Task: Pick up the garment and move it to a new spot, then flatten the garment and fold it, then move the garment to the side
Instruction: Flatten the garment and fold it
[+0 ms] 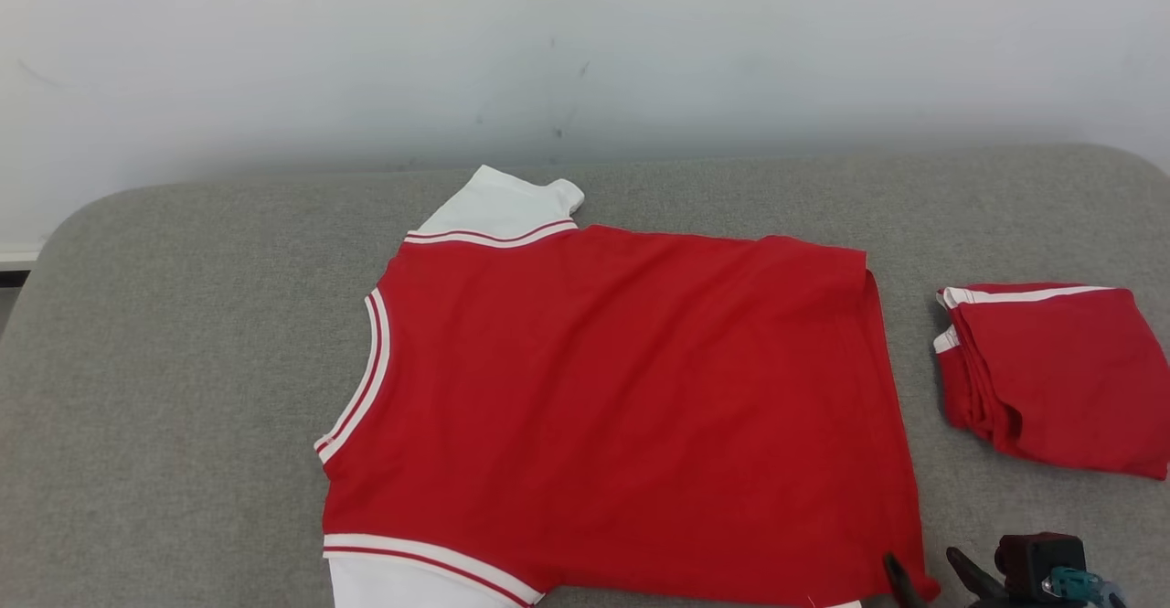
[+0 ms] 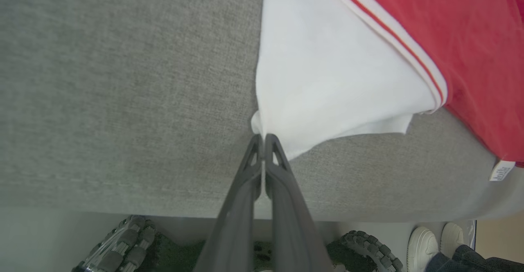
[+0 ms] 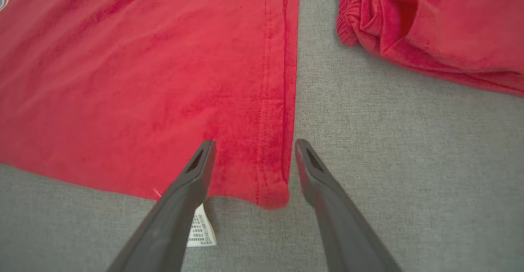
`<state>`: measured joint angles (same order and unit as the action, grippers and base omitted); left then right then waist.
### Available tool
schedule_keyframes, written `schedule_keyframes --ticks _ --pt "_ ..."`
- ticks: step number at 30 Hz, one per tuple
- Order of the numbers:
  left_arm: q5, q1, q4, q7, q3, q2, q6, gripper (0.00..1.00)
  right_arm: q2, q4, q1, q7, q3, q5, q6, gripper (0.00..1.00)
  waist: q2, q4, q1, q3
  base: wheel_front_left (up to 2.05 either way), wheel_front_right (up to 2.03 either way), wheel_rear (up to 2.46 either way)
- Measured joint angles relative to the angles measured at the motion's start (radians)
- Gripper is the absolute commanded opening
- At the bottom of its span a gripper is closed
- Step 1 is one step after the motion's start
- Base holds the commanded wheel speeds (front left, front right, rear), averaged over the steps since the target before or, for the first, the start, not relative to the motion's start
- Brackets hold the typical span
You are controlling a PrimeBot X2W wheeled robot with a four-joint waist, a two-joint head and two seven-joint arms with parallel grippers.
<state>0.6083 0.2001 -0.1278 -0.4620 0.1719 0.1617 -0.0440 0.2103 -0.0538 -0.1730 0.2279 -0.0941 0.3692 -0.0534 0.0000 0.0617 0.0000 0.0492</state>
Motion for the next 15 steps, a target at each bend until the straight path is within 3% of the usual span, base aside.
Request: schedule_keyframes --ticks 13,14,15 --pt "0.001 -0.005 0.021 -0.018 0.005 -0.001 -0.004 0.00 0.006 0.050 -0.043 0.169 0.023 0.035 -0.033 0.98 0.0000 -0.004 0.0000 0.033 0.00 0.00 0.00" --pt "0.001 -0.005 0.023 -0.019 0.006 -0.001 -0.004 0.00 0.004 0.055 -0.042 0.178 0.023 0.038 -0.035 0.87 0.0000 -0.003 0.0000 0.036 0.00 0.00 0.00" --pt "0.001 -0.005 0.023 -0.019 0.005 -0.001 -0.005 0.00 0.002 0.055 -0.041 0.187 0.021 0.043 -0.035 0.65 0.0000 -0.002 0.0001 0.039 0.00 0.00 0.00"
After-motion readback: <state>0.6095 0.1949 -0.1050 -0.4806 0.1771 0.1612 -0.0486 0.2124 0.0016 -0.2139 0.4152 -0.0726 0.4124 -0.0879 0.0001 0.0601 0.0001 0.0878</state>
